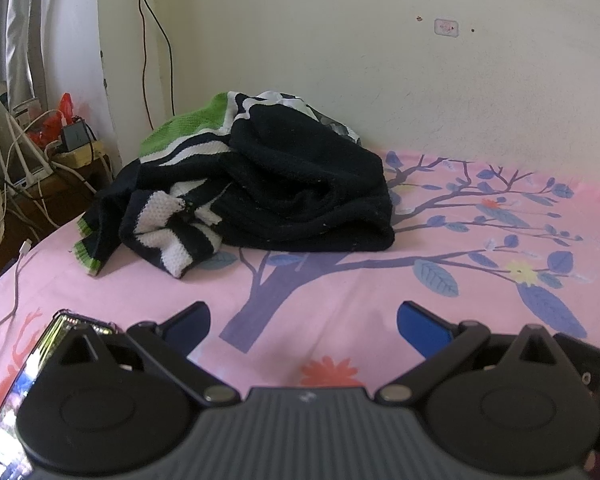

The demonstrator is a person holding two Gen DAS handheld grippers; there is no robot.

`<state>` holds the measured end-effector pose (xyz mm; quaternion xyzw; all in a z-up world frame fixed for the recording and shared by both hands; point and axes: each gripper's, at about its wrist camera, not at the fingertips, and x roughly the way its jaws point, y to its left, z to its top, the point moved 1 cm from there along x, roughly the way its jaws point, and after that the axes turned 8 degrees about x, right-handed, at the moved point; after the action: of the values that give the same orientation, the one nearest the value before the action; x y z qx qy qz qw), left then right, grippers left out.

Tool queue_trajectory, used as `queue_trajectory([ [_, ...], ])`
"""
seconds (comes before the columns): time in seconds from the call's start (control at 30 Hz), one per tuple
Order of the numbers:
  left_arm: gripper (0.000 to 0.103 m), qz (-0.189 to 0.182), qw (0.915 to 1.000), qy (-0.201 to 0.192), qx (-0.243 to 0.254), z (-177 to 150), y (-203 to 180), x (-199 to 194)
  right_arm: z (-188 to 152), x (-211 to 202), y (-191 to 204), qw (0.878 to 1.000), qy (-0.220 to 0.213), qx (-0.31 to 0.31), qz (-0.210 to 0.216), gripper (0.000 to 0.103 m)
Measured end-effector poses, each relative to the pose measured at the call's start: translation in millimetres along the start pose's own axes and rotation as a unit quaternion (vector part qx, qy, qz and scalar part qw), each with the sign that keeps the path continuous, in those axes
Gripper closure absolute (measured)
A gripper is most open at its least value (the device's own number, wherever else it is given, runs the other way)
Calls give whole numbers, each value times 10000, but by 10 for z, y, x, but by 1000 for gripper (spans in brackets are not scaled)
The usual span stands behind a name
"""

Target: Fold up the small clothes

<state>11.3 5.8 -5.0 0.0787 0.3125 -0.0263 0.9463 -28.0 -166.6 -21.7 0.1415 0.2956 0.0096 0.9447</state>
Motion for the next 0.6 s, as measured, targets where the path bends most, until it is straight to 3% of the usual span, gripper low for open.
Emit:
queue_trajectory([
  [0.4,0,-187,9996,162,-106,2,81,53,14,-16,-43,9998,-72,166,46,6],
  [0.6,0,-461,9983,133,-325,-1,168,64,37,-36,-125,9988,-161,437,134,6],
])
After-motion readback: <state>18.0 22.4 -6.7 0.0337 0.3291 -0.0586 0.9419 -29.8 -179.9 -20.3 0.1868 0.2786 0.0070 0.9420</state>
